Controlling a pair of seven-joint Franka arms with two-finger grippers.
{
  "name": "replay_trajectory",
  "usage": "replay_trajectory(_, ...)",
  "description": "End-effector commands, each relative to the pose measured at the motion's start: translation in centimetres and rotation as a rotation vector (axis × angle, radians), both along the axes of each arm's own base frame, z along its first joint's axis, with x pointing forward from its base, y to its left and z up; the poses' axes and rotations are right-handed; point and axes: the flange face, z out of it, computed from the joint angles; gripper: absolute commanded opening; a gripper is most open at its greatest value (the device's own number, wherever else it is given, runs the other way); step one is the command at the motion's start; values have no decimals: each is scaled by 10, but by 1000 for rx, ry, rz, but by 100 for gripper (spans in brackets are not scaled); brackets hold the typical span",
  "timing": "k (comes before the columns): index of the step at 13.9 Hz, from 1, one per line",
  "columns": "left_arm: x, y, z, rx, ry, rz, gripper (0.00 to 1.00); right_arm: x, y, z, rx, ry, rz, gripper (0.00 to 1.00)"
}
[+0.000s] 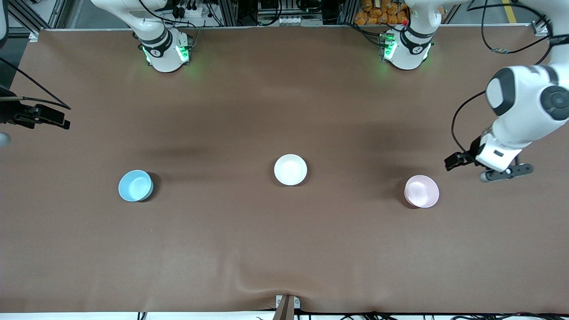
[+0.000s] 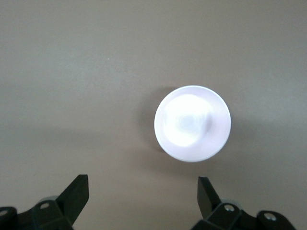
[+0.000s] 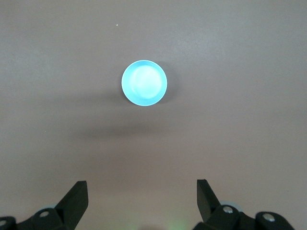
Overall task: Stack pink and blue bowls on white bowl
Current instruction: 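Reach the left gripper to the pink bowl while the right gripper reaches the blue bowl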
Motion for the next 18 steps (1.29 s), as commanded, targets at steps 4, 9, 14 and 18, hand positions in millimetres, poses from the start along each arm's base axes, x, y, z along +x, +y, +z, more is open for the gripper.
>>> replay_trajectory(4,12,1,-82,-12,-66,-22,100,9,-3,-50,2,-13,-27,100)
replay_trajectory(9,19,1,-117,-24,-22,-19,74,36,-4,-110,-8,20,-28,100)
replay_trajectory(14,20,1,-131,-28,-2,-20,40,59,-6,-171,-22,29,-30,100)
replay_trajectory(18,24,1,-134,-30,0,-22,0,64,-6,-215,-27,64,-31,100)
